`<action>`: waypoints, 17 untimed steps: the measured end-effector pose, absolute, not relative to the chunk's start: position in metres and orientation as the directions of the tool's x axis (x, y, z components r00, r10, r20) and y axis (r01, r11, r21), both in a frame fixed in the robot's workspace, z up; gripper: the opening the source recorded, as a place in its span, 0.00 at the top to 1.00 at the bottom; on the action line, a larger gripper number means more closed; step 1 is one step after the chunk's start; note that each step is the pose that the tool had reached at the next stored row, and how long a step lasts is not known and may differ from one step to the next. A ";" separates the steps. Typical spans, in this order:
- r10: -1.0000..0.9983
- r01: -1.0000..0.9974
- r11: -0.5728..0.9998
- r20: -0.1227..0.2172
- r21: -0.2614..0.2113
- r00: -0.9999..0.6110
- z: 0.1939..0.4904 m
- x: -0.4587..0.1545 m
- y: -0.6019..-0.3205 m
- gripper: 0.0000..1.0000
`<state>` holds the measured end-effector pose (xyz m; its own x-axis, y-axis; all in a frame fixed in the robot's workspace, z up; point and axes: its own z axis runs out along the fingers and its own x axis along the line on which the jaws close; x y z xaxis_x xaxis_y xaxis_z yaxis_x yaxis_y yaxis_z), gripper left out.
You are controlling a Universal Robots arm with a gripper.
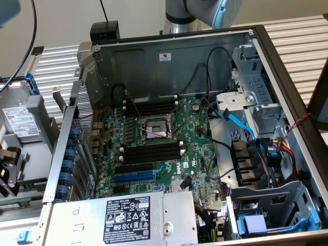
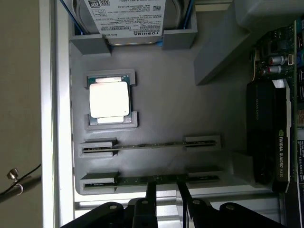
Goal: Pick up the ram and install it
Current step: 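Pick up the ram and move it above insertion slot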
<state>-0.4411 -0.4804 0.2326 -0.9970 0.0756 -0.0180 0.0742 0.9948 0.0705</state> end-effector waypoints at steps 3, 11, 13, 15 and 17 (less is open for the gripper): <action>0.076 0.074 0.995 -0.018 0.070 -0.997 0.233 -0.441 -0.480 0.69; -0.015 -0.016 0.997 -0.018 0.070 -1.000 0.233 -0.441 -0.480 0.69; -0.051 -0.052 0.996 -0.018 0.070 -0.999 0.233 -0.441 -0.480 0.69; -0.087 -0.088 0.994 -0.018 0.070 -0.996 0.232 -0.441 -0.480 0.69; -0.123 -0.124 0.990 -0.018 0.070 -0.992 0.232 -0.441 -0.480 0.69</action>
<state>-0.4411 -0.4804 0.2324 -0.9922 -0.1230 -0.0180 -0.1239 0.9898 0.0703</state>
